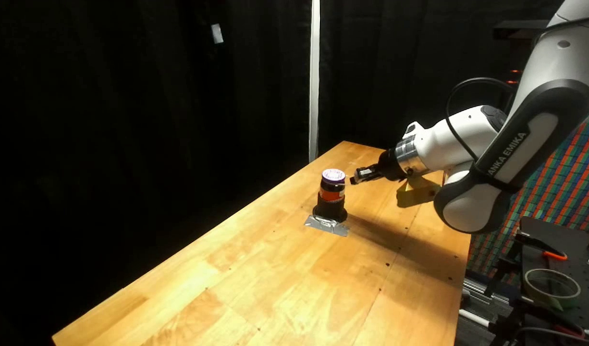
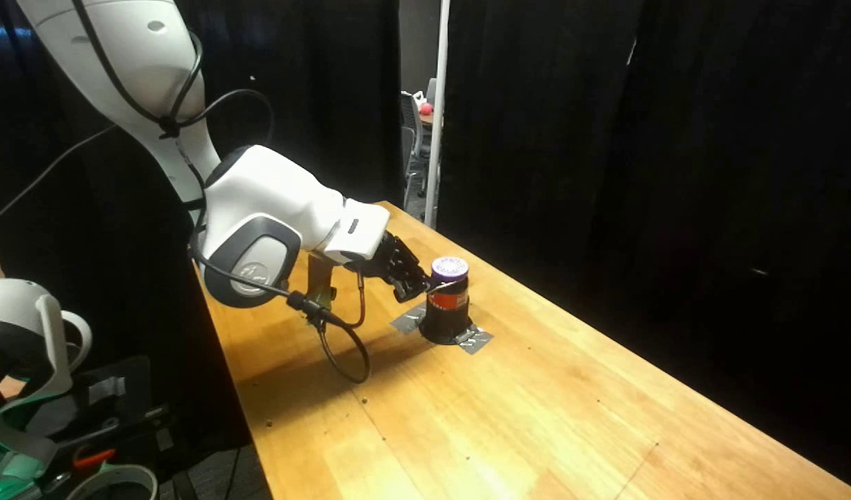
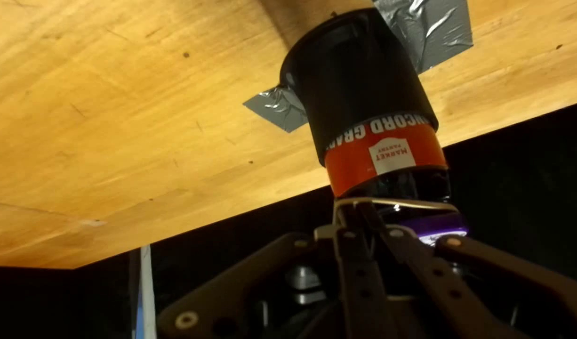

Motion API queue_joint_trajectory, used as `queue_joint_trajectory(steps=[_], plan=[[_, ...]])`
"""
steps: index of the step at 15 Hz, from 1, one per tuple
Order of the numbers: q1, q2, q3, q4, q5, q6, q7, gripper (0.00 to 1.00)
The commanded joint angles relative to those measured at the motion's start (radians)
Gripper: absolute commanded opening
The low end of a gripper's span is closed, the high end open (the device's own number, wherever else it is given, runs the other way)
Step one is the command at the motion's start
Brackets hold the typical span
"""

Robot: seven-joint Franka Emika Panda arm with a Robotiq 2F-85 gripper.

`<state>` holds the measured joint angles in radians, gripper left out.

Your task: Put the elastic around the bottle

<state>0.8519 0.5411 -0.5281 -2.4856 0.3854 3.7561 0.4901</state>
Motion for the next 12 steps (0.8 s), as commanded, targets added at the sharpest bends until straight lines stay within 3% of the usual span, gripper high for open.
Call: queue_joint_trajectory(steps=[1, 5, 9, 10, 11, 12], plan=[[-0.097, 0.026, 0.16, 0.051, 0.219, 0.137, -0.214, 0.06], [-0.221, 0.034, 0.319, 0.098, 0.309, 0.268, -0.329, 0.06], [-0.34, 0.042, 0.444, 0.124, 0.314, 0.363, -0.381, 0.06], [-0.368, 0.031, 0.469, 0.124, 0.316, 0.337, -0.404, 0.31], [-0.415, 0.0, 0.508, 0.104, 0.259, 0.273, -0.398, 0.32], [-0.421, 0.025, 0.522, 0.106, 0.288, 0.317, -0.397, 0.13]])
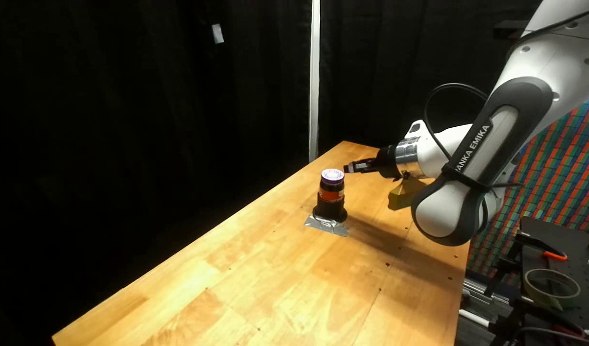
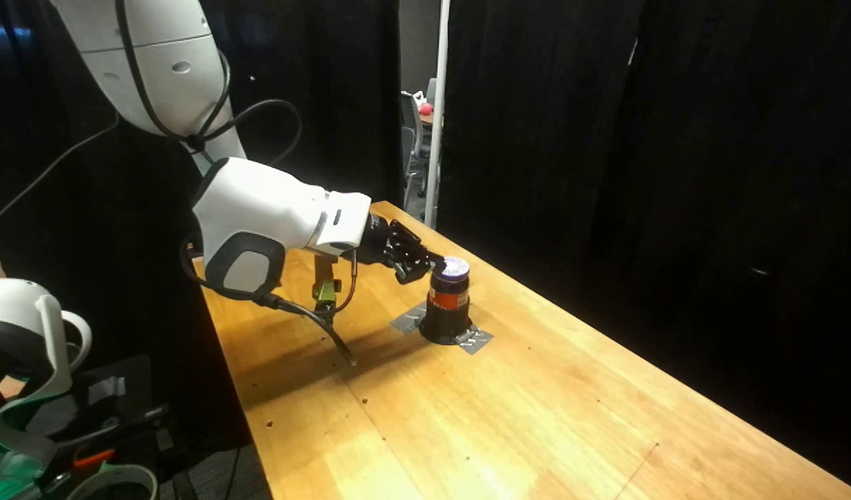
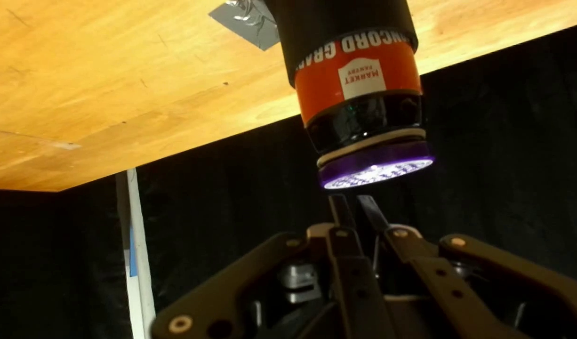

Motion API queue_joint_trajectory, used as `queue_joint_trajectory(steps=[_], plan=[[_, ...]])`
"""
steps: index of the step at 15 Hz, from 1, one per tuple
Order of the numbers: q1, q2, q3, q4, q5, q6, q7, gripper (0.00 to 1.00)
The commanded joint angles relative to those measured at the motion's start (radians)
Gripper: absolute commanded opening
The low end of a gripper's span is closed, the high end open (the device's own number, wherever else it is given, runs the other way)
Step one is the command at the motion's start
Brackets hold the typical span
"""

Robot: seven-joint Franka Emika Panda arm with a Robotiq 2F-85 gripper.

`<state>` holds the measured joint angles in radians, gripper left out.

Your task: Put the elastic around the bottle

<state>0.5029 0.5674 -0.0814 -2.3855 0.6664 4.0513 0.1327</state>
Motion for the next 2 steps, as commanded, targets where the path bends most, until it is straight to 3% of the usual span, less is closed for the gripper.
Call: queue_joint_trajectory(steps=[1, 2], plan=[[-0.09, -0.001, 0.09, 0.006, -0.003, 0.011, -0.04, 0.2], [-0.101, -0.001, 0.098, 0.006, -0.009, 0.004, -0.041, 0.29]])
